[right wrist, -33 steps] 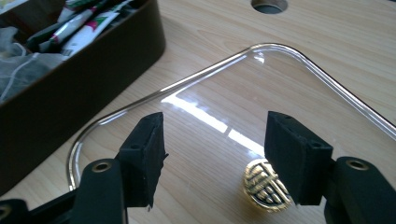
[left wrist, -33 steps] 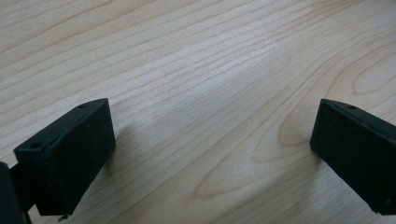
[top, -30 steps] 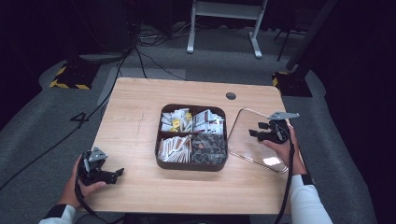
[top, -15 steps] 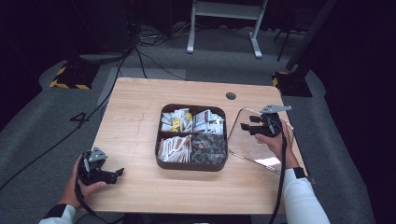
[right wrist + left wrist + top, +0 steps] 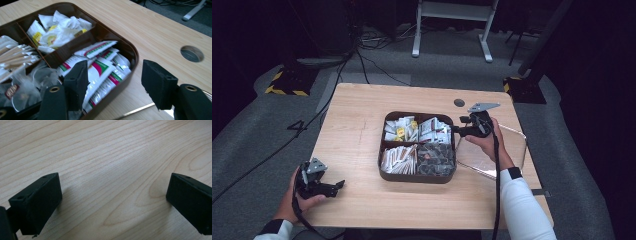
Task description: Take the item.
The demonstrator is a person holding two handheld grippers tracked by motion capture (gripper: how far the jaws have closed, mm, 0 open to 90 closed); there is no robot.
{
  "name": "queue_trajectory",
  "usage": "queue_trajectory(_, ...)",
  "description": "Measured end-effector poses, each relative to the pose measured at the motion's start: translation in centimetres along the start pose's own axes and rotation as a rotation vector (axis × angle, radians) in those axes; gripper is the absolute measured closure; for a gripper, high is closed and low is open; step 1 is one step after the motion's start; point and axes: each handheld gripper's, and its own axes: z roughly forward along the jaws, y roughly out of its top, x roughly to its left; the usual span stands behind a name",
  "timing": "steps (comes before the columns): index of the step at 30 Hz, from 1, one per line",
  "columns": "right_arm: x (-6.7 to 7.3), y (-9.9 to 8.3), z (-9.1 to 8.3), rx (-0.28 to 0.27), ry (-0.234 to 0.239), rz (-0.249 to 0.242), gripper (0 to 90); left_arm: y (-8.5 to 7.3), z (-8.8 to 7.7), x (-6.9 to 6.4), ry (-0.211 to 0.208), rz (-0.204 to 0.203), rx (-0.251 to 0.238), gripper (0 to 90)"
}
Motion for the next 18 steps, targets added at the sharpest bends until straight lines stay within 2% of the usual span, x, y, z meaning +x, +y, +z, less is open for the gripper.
queue_trajectory(4,0.5,0.8,0.8,0.013,0.013,-0.015,38.4,0.0,0.0,0.0,0.000,0.000,0.000,0.5)
queue_trajectory(10,1.4,1.9,3.2,0.042,0.030,-0.031,38.6,0.0,0.0,0.0,0.000,-0.002,0.000,0.5)
queue_trajectory(12,1.6,2.1,4.1,0.058,0.043,-0.024,38.4,0.0,0.0,0.0,0.001,-0.001,0.000,0.5)
queue_trajectory(18,1.7,2.8,6.0,0.084,0.044,0.003,38.8,0.0,0.0,0.0,0.001,-0.001,0.000,0.5)
